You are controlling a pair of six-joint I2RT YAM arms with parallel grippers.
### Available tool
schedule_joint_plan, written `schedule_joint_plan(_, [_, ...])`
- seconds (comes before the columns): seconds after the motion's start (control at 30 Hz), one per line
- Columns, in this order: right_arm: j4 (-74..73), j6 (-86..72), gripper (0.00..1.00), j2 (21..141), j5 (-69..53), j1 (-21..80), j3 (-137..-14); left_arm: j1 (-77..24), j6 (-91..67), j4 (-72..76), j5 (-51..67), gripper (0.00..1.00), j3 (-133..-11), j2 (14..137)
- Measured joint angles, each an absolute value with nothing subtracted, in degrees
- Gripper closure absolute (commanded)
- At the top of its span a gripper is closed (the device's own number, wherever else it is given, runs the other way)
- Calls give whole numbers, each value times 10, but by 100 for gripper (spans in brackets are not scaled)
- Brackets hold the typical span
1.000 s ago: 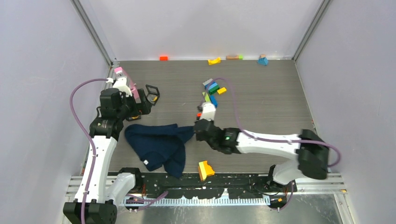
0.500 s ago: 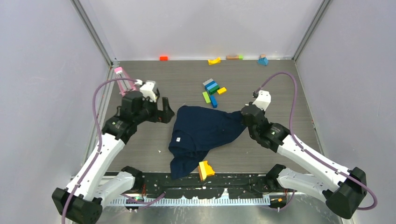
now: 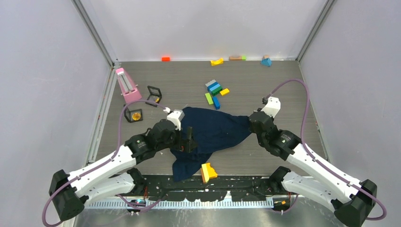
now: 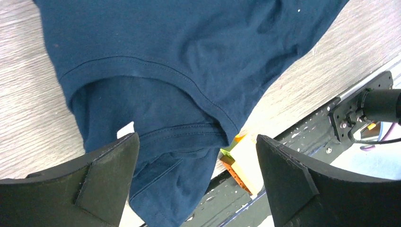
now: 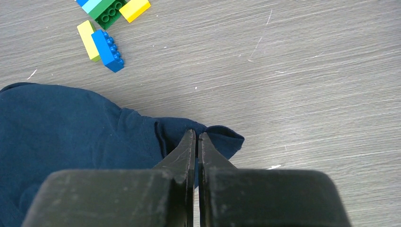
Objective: Pin the brooch onto the clothing
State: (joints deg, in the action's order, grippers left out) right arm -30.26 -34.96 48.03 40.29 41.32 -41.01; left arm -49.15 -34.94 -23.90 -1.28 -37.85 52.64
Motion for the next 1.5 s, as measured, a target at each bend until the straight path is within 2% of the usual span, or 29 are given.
schedule_joint_plan(0.07, [-307,-352,99,477,404,413,-409,-500,-365,-239,-33,7,-372,507])
schedule_joint_plan(0.23, [-319,-361,99,475,404,412,-409,-518,-396,-235,-51,30,-365,457])
schedule_joint_plan(0.3, [-321,-364,99,475,404,412,-409,-529,-403,-229,-51,35,-365,462])
schedule_joint_plan(0.5, [-323,-371,99,475,403,412,-409,-605,-416,-225,-69,37,-396,559])
schedule_joint_plan(0.67, [-324,-375,99,470,399,412,-409,-695,-414,-229,-141,36,-439,648])
schedule_joint_plan(0.83, [-325,-376,99,462,397,412,-409,-751,-394,-250,-234,42,-484,707])
schedule_joint_plan(1.17, [-337,-376,99,445,398,412,-408,-781,-369,-326,-349,46,-559,810])
schedule_joint_plan(1.5, [-344,-376,99,437,399,411,-407,-787,-371,-372,-380,49,-573,860])
